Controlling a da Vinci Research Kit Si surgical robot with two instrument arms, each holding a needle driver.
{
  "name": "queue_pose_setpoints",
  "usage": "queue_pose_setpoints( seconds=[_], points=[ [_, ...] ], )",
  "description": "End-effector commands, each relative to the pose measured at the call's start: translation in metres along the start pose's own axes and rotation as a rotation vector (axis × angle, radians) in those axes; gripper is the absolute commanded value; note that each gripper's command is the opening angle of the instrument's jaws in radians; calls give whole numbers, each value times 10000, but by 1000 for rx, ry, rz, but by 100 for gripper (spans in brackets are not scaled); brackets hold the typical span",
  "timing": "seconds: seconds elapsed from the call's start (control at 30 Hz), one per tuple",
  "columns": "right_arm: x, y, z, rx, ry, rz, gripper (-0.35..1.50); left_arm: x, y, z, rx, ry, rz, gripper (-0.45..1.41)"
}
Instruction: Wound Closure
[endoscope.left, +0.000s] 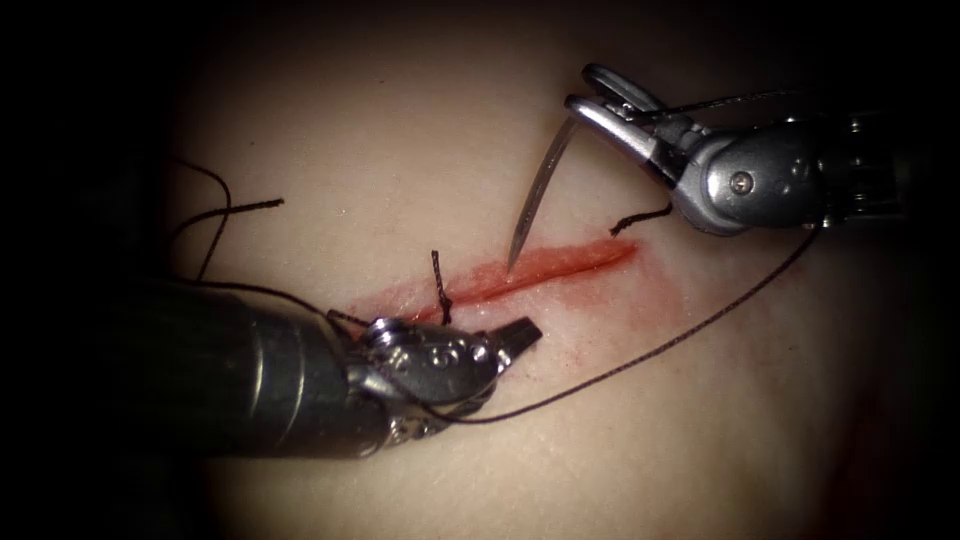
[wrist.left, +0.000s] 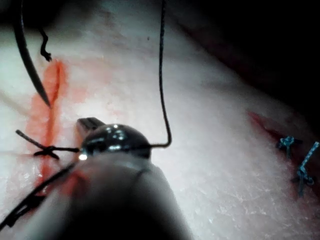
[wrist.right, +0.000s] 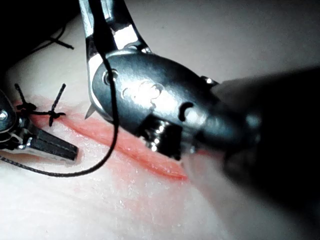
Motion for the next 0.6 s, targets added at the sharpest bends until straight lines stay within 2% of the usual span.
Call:
queue_pose_setpoints(
  seconds=[0.03, 0.37, 0.6],
  points=[
    [-4, -2, 10, 2, 4, -2, -35, -5, 4, 8, 6, -14, -4, -45],
    [-7, -9, 15, 18, 3, -7, -35, -27, -3, 21, 65, -112, 26, -45],
    [-13, -13, 16, 71, -31, -82, -35, -29, -7, 21, 73, -118, 16, -45]
  ],
)
